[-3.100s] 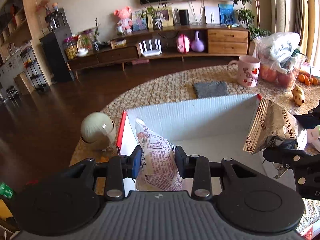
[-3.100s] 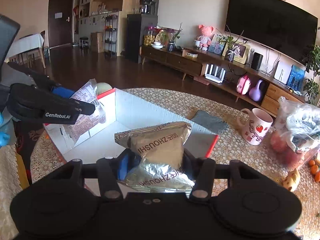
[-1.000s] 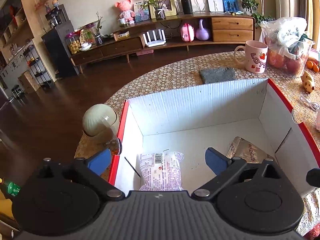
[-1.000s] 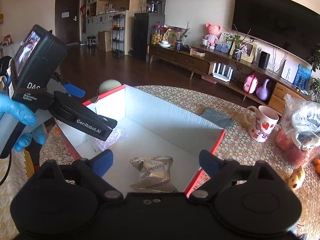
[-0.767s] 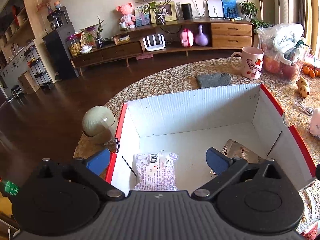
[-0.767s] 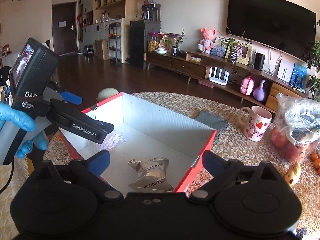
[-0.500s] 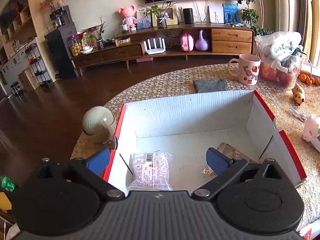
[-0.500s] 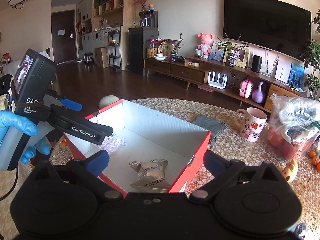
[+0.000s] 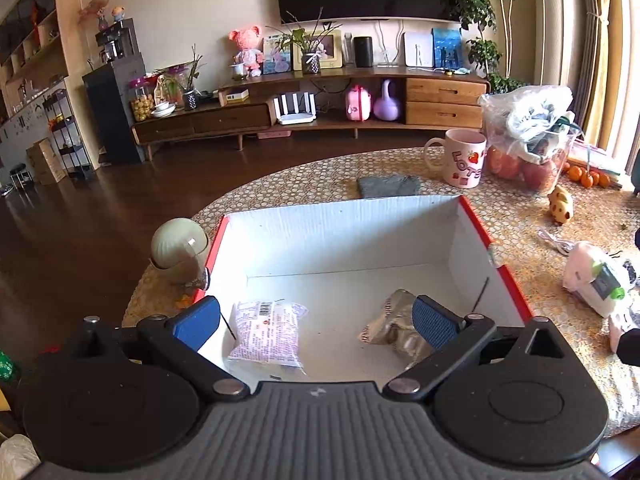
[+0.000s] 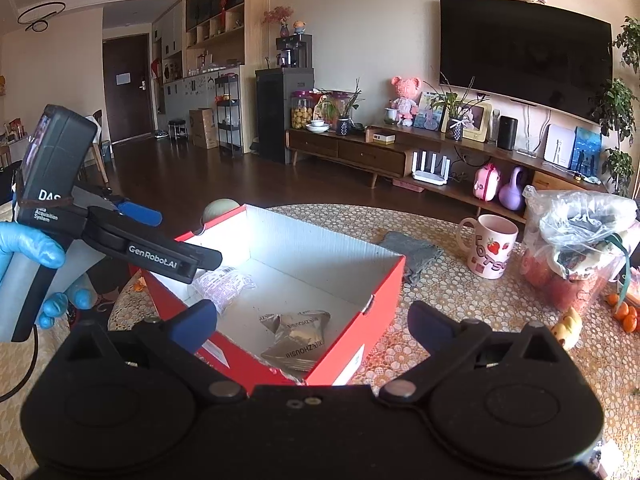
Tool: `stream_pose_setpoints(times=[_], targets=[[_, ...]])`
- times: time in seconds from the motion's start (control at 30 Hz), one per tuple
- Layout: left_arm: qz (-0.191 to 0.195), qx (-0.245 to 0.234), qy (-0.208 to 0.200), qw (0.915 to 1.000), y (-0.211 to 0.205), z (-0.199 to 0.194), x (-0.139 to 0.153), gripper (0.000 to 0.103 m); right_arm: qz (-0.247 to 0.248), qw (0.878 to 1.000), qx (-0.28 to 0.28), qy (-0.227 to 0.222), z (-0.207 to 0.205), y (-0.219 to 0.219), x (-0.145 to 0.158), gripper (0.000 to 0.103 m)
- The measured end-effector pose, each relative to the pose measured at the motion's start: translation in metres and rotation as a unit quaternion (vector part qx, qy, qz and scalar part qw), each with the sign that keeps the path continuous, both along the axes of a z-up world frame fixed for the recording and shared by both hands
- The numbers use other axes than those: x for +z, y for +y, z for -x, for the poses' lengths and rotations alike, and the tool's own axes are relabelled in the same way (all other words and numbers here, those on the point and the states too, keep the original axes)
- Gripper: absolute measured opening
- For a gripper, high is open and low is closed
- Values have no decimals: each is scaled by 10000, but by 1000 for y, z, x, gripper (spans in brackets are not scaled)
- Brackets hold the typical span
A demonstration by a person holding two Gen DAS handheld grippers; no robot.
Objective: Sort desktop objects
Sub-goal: 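Move both open tools back from the box to the table items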
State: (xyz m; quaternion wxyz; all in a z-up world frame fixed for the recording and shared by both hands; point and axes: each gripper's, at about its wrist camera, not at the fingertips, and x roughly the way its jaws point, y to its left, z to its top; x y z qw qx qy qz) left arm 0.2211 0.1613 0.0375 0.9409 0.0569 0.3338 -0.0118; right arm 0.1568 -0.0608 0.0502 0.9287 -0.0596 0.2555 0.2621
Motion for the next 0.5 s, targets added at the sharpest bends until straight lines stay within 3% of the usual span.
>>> stream_pose_setpoints(times=[0.5], targets=[[368,-323,-180,9986,-41,41,12,103,-217,9993,-289,-14,26,-50,-5,102]])
